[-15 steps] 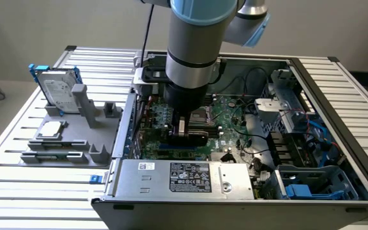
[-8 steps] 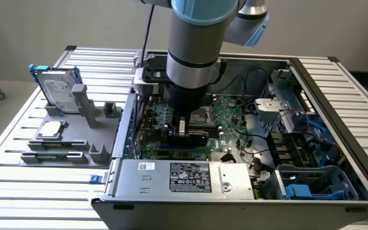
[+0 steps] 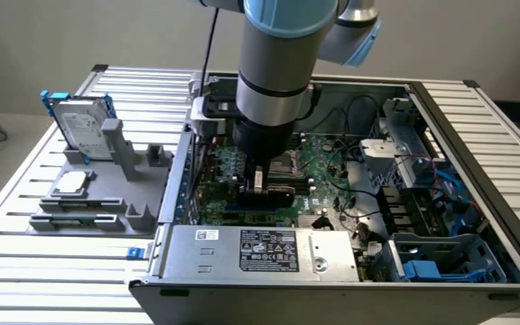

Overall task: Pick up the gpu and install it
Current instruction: 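Insert the gpu into the slot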

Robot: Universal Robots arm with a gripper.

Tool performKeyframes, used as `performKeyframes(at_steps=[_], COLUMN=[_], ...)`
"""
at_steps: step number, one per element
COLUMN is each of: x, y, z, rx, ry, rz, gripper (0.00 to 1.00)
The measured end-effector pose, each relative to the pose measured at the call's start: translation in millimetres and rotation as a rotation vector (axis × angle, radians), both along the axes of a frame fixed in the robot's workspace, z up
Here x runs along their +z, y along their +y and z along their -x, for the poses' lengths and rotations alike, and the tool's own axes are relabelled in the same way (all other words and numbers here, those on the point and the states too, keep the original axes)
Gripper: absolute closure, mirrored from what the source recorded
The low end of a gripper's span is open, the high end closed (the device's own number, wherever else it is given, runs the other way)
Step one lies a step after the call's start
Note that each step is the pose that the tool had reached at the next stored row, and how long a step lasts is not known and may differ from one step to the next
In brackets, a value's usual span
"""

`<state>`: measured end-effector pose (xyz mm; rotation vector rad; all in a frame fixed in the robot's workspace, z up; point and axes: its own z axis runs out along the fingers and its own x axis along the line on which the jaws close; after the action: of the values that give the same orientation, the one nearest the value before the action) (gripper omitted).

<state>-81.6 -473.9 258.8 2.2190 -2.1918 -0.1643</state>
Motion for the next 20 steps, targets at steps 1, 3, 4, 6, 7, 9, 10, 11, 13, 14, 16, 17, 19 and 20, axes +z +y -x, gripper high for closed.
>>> performKeyframes(at_steps=[1, 3, 4, 6, 7, 9, 10, 11, 13, 14, 16, 17, 19, 20], x=[-0.5, -1.6, -2.1, -3.1, -3.7, -4.7, -5.1, -5.5, -6.0, -6.2, -6.4, -6.4, -6.4, -6.7], y=[0.0, 0.0, 0.0, 0.0, 0.0, 0.0, 0.0, -0.1, -0.1, -0.1, 0.0, 0.0, 0.0, 0.0], z=[0.0, 0.0, 0.0, 0.1, 0.0, 0.0, 0.0, 0.1, 0.1, 0.1, 0.0, 0.0, 0.0, 0.0], rx=[0.000, 0.001, 0.001, 0.001, 0.002, 0.002, 0.003, 0.003, 0.003, 0.003, 0.003, 0.003, 0.003, 0.004], ry=[0.0004, 0.0009, 0.0011, 0.0015, 0.0014, 0.0016, 0.0017, 0.0018, 0.0019, 0.0019, 0.0017, 0.0017, 0.0016, 0.0011], rz=[0.0001, 0.0002, 0.0003, 0.0005, 0.0002, 0.0003, 0.0004, 0.0006, 0.0008, 0.0008, 0.0004, 0.0004, 0.0005, -0.0003], gripper=[0.74, 0.74, 0.74, 0.74, 0.74, 0.74, 0.74, 0.74, 0.74, 0.74, 0.74, 0.74, 0.74, 0.73])
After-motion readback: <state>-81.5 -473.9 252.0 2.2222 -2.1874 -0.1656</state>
